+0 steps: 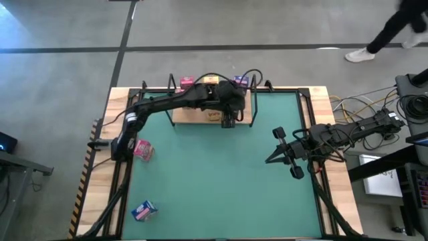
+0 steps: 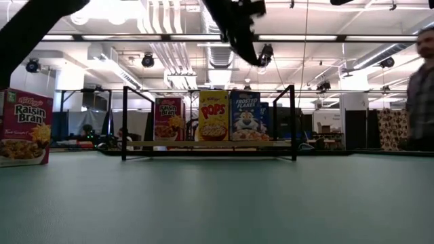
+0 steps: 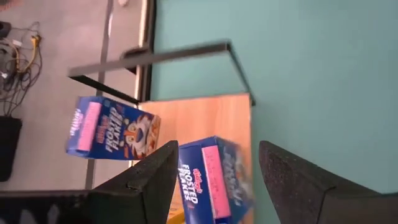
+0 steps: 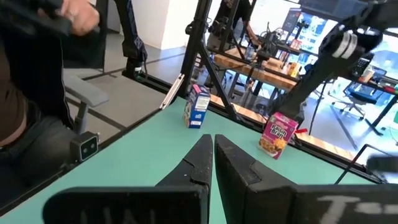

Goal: Stack cereal on shelf
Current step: Put the top blue cereal box on the shelf aligned with the other blue cereal box

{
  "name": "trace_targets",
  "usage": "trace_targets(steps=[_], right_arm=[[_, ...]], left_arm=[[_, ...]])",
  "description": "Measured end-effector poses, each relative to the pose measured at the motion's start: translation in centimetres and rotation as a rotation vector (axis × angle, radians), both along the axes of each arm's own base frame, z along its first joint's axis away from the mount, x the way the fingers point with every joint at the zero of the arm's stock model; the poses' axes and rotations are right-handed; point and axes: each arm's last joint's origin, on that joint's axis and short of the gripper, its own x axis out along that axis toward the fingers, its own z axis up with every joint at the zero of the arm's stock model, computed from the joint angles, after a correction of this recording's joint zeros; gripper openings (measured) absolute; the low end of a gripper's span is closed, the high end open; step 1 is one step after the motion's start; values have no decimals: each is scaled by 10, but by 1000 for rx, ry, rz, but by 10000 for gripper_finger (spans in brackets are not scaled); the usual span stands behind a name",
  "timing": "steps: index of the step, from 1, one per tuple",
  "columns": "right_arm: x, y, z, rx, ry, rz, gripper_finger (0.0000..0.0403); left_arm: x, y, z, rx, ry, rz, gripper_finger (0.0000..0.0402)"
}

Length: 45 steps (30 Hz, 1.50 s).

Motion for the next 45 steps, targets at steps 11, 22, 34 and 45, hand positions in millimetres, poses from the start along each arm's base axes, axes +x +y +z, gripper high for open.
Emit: trace_targets(steps=[11, 22, 34, 45], right_arm=[[11, -5, -8, 1, 58, -272, 9], [17, -9, -10, 56, 89, -471, 9], [39, -22, -10, 80, 138, -683, 9], [68, -56, 11, 38, 333, -845, 9]], left_arm=[[-34, -72, 47, -57, -96, -81, 206], [-77, -133, 10, -27, -151, -120, 206], [-145, -140, -12, -49, -386, -113, 206], [-191, -131, -23, -53, -545, -122, 206]])
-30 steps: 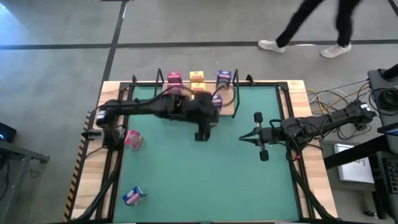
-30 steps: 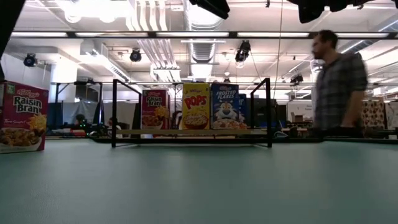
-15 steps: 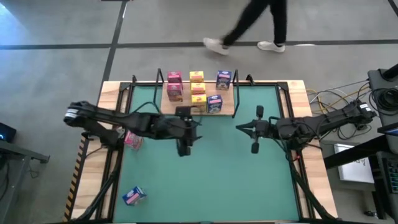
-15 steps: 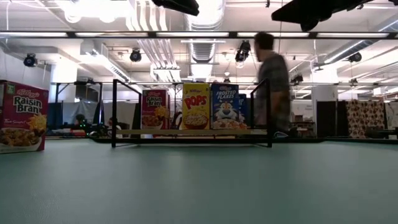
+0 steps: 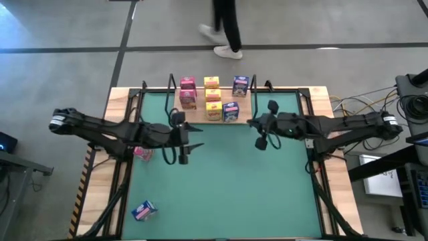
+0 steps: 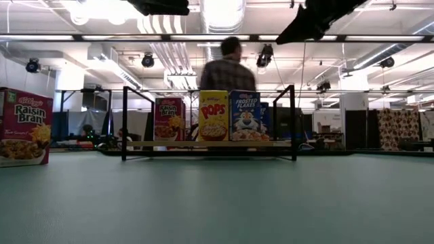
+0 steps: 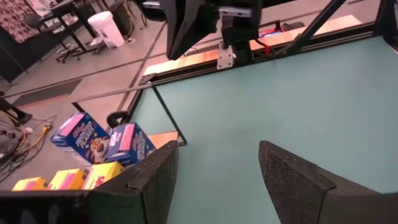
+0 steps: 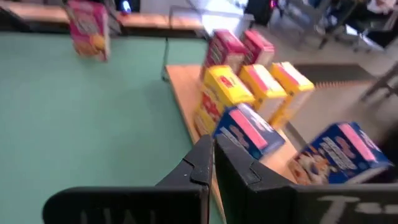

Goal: Stack cereal on shelf
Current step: Put the top blue cereal box on the shelf aligned with the other blue cereal box

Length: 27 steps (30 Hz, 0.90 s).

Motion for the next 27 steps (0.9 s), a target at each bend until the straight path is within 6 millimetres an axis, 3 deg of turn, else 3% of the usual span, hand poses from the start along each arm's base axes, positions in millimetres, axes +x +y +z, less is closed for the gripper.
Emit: trace_targets(steps=[14, 27], right_arm=[[57, -62, 38, 78, 273, 46, 9], [97, -113, 37, 73, 397, 83, 23]], left_arm=[[-22, 7, -11, 43, -6, 115, 206], [-25, 9, -13, 54, 15, 149, 206]])
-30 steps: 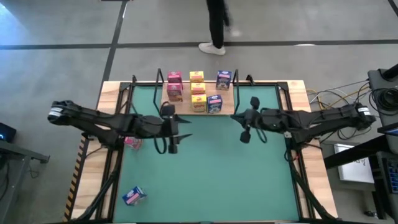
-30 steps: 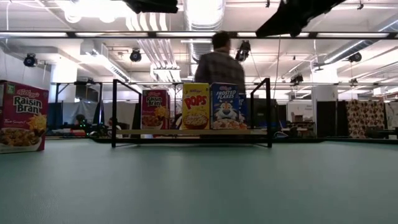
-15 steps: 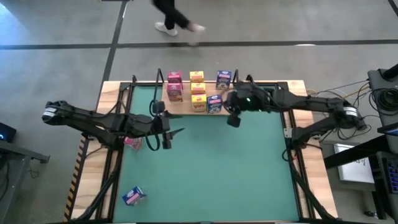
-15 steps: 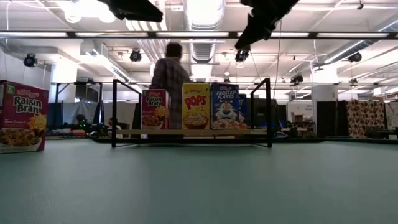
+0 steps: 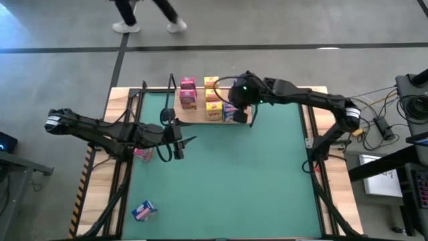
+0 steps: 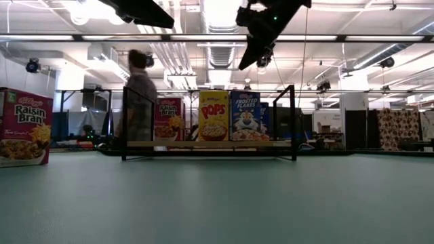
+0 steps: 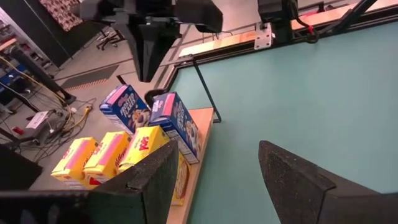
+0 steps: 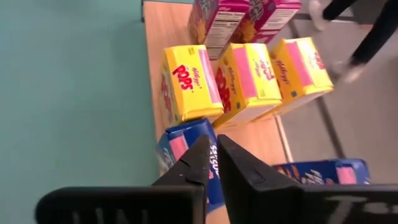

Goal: Stack cereal on shelf
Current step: Put the top blue cereal box on the shelf aligned with the other blue cereal box

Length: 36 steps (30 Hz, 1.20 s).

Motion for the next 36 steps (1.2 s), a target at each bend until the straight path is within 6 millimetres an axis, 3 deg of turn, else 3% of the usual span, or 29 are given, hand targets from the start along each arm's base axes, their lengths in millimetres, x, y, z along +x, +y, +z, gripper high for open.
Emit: trace_targets(steps=[4, 15, 21, 27, 36], right_arm=[[3, -10, -6, 27, 16, 25, 65], [7, -27, -33, 101, 124, 54, 241], [13, -32, -46, 98, 162, 70, 304], [16, -35, -55, 99, 188, 84, 320], [16, -35, -55, 100, 195, 89, 268]], left_arm=[[-1, 0, -1, 0, 11, 1, 206], [-1, 0, -3, 1, 21, 2, 206], [-1, 0, -3, 1, 21, 2, 206], [-1, 0, -3, 1, 22, 2, 206], [-1, 0, -4, 2, 25, 2, 206]])
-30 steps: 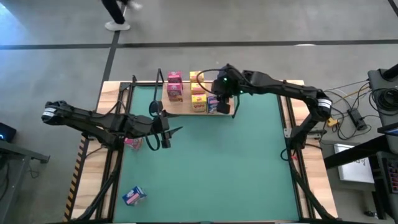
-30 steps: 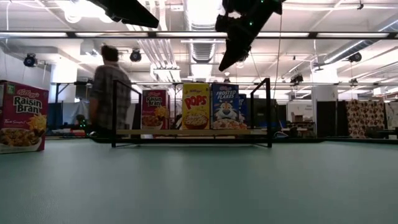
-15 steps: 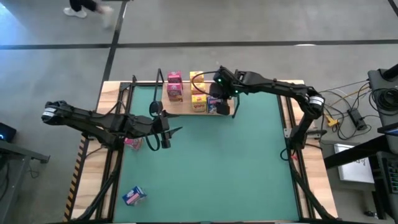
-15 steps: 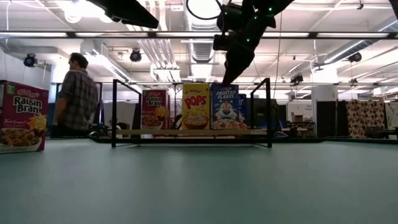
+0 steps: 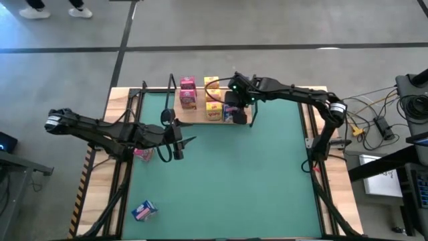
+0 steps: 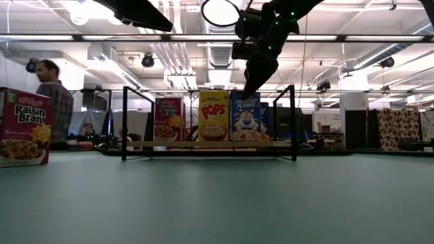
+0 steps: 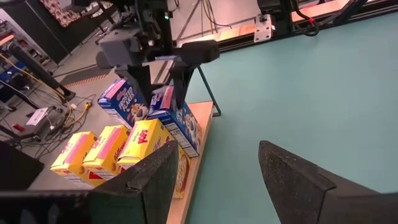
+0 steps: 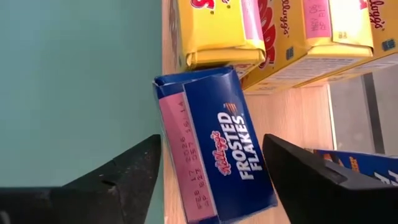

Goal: Stack cereal on shelf
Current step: Put the top blue cereal box on the shelf aligned with the other blue cereal box

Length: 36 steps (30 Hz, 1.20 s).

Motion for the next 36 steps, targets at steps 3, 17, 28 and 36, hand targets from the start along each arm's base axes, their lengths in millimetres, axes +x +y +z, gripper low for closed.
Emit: trace_targets(steps=[3, 17, 28, 36], right_arm=[[-1, 0, 1, 1, -3, 2, 244], [-1, 1, 1, -1, 7, 13, 175], [-13, -15, 3, -52, 47, -48, 164], [-28, -43, 8, -67, 49, -115, 162]], left_arm=[[0, 0, -1, 0, 3, 0, 206], [0, 0, -1, 1, 3, 0, 206], [0, 0, -1, 1, 3, 0, 206], [0, 0, -1, 1, 4, 0, 206]])
